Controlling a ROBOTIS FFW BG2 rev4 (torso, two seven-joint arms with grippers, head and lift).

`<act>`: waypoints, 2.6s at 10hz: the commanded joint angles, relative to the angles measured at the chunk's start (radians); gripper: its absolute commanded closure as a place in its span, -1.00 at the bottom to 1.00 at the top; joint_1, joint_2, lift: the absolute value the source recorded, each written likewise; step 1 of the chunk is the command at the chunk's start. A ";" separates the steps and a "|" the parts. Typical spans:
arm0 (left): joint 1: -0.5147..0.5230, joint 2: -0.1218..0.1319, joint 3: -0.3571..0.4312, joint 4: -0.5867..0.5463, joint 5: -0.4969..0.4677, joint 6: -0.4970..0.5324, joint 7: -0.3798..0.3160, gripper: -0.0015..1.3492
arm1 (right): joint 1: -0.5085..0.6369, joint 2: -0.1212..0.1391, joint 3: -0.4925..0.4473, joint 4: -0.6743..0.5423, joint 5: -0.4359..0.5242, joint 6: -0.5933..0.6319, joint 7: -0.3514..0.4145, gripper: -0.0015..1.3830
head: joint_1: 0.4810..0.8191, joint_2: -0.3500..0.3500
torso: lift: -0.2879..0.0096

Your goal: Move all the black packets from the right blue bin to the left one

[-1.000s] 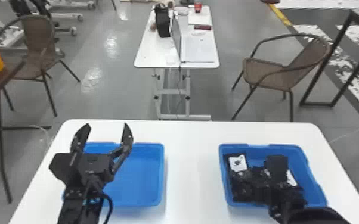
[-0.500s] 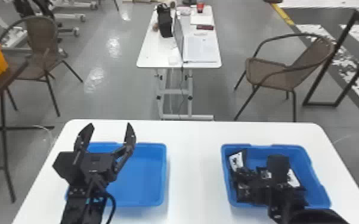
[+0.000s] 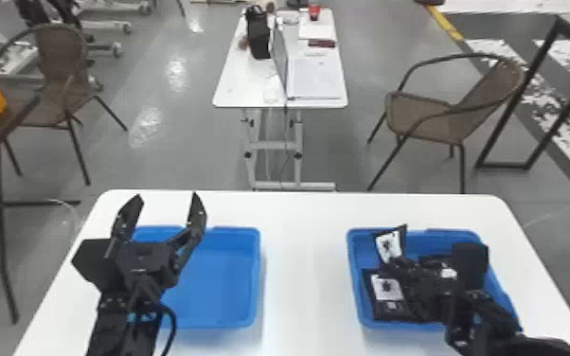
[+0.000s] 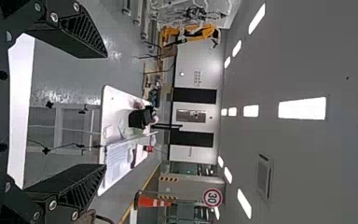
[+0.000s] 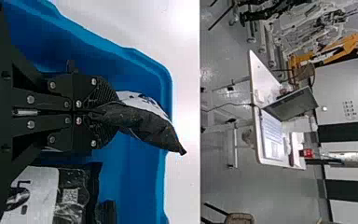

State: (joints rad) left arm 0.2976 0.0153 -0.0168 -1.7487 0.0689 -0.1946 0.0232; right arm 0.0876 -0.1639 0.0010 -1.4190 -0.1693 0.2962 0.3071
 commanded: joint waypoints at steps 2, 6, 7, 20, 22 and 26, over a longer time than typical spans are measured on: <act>-0.001 0.000 0.017 -0.028 0.008 0.052 -0.022 -0.66 | -0.048 -0.025 -0.036 -0.141 0.007 0.055 0.164 0.73 | 0.27 0.01 | 0.94; -0.043 0.002 0.035 -0.063 0.100 0.173 -0.147 -0.67 | -0.287 0.009 0.079 -0.001 -0.081 0.041 0.478 0.73 | 0.27 0.27 | 0.94; -0.052 0.003 0.041 -0.066 0.143 0.212 -0.181 -0.67 | -0.327 0.012 0.108 0.040 -0.118 0.026 0.515 0.73 | 0.27 0.30 | 0.94; -0.147 0.026 0.017 -0.063 0.644 0.429 -0.394 -0.66 | -0.548 0.058 0.336 0.308 -0.280 0.017 0.777 0.73 | 0.27 0.53 | 0.94; -0.159 0.026 0.021 -0.063 0.637 0.469 -0.414 -0.66 | -0.557 0.063 0.355 0.325 -0.280 0.015 0.780 0.73 | 0.27 0.51 | 0.94; -0.156 0.020 0.029 -0.103 0.592 0.569 -0.339 0.80 | -0.560 0.064 0.361 0.350 -0.285 0.005 0.780 0.73 | 0.27 0.50 | 0.94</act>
State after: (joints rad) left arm 0.1348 0.0361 0.0144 -1.8456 0.6668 0.3841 -0.3183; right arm -0.4730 -0.0998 0.3620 -1.0721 -0.4513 0.3028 1.0875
